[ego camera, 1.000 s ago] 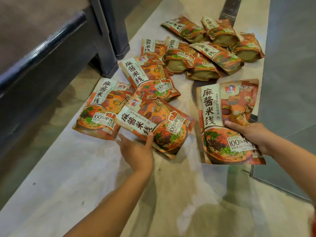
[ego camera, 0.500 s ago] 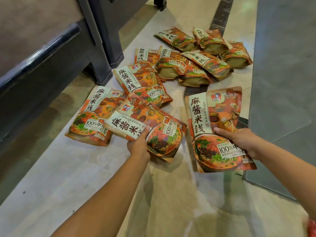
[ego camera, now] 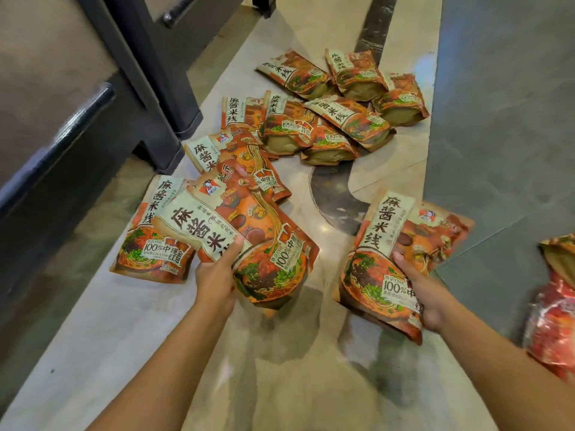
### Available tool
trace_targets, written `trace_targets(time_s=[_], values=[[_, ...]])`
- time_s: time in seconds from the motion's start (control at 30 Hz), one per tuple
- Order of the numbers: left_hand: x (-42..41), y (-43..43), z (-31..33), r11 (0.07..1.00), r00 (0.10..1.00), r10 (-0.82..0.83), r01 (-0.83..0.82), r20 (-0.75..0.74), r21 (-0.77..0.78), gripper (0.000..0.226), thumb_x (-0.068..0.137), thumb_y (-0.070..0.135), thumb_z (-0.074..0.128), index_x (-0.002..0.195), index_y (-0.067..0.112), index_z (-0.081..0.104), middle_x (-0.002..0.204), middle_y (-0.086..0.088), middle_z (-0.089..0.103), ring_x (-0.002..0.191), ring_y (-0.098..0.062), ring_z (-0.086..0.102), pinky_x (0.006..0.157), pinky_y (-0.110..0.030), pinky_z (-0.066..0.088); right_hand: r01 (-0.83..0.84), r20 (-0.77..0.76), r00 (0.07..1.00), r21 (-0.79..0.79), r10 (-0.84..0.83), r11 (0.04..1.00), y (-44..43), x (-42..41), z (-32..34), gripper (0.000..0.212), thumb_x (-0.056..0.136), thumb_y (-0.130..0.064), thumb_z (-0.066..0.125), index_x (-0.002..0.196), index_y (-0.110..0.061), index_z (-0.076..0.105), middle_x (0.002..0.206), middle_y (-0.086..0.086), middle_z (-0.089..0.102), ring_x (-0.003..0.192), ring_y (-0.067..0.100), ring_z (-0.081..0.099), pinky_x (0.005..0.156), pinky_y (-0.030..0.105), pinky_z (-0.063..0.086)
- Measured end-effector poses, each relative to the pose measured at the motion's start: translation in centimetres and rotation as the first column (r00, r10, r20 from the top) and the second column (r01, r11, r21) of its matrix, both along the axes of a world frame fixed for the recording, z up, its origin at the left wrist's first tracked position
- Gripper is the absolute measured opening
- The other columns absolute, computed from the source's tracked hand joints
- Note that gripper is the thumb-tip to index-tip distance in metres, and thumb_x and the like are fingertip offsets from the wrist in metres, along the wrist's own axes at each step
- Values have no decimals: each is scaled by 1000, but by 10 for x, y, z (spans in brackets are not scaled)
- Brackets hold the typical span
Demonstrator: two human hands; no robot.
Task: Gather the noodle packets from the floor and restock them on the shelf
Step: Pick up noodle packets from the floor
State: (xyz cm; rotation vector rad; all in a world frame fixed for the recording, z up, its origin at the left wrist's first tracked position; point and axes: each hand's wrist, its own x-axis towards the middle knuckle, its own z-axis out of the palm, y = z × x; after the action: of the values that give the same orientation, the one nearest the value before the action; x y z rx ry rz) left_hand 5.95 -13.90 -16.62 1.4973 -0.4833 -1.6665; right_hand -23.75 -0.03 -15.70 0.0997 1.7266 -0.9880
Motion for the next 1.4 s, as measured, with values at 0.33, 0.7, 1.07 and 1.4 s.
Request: trace_targets(time_s=[0.33, 0.7, 1.07, 1.4], values=[[16, 15, 236, 953, 959, -282, 280, 6, 114, 45, 84, 35, 68, 127, 22, 63, 114, -4, 74, 102, -25, 71, 74, -43, 62, 219, 96, 969, 92, -227, 971, 100, 13, 216, 78, 58, -46, 84, 123, -9, 61, 99, 19, 74, 83, 35, 74, 66, 44, 60], [-55, 77, 442, 686, 727, -686, 627, 39, 369, 25, 94, 40, 60, 110, 23, 68, 107, -7, 75, 103, -27, 69, 94, -48, 50, 478, 86, 860, 208, -503, 853, 229, 31, 429, 55, 74, -44, 81, 108, -6, 61, 88, 10, 71, 74, 23, 68, 61, 31, 51], [-144, 158, 530, 271, 263, -961, 853, 79, 446, 59, 75, 49, 73, 127, 22, 62, 120, -10, 71, 112, -31, 66, 96, -49, 50, 755, 72, 613, 242, -787, 610, 361, 64, 518, 60, 65, -44, 86, 113, -14, 64, 102, 10, 74, 93, 29, 71, 88, 49, 56], [-237, 226, 538, -237, -281, -959, 849, 23, 473, 56, 72, 41, 79, 122, 21, 66, 116, -12, 72, 106, -33, 69, 96, -52, 52, 950, 17, 223, 223, -975, 221, 421, 125, 537, 45, 69, -36, 86, 102, -9, 70, 94, 12, 75, 83, 28, 73, 79, 42, 59]])
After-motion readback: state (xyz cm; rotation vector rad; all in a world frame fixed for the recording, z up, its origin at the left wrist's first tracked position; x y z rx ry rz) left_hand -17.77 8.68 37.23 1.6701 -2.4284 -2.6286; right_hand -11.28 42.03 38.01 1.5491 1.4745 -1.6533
